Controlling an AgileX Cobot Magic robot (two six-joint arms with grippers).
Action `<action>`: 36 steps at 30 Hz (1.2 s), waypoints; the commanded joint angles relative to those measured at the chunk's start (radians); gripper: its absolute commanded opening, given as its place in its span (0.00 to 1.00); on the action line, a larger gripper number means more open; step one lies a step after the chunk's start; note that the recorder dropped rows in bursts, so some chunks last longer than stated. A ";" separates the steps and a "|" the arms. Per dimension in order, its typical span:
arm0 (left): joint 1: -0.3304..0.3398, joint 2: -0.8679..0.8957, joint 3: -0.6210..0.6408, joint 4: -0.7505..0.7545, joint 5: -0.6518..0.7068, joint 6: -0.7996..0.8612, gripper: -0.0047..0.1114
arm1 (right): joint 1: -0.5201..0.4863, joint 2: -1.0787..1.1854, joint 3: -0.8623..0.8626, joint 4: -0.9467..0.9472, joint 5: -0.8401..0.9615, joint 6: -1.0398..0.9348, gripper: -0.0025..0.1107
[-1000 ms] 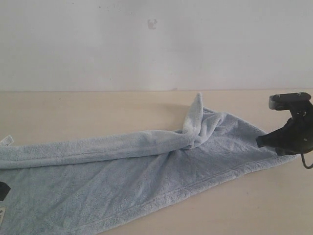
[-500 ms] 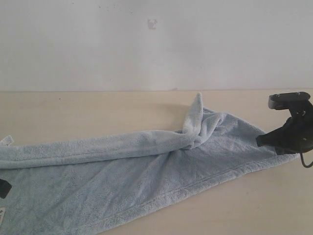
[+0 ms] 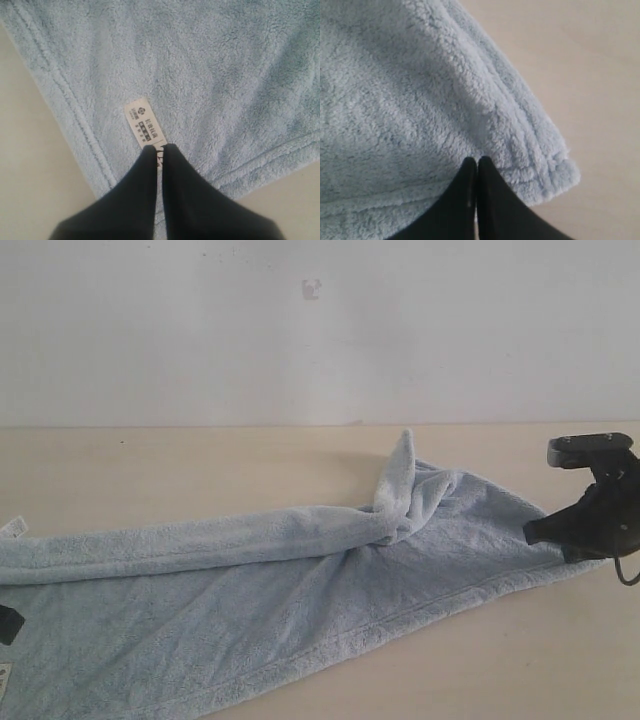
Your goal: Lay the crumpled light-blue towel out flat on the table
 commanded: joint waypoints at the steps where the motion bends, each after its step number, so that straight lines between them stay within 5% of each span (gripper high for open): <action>1: 0.000 -0.007 0.003 -0.012 -0.012 0.006 0.07 | -0.005 0.000 -0.004 -0.005 -0.050 -0.011 0.02; 19: 0.000 -0.007 0.003 -0.012 -0.012 0.006 0.07 | -0.006 0.058 -0.004 -0.008 0.045 -0.025 0.02; 25: 0.000 -0.007 0.003 -0.012 -0.012 0.006 0.07 | -0.038 0.018 0.118 -0.133 0.086 0.163 0.02; 36: 0.000 -0.007 0.003 -0.036 -0.013 0.020 0.07 | -0.262 -0.358 0.471 -0.305 -0.024 0.582 0.02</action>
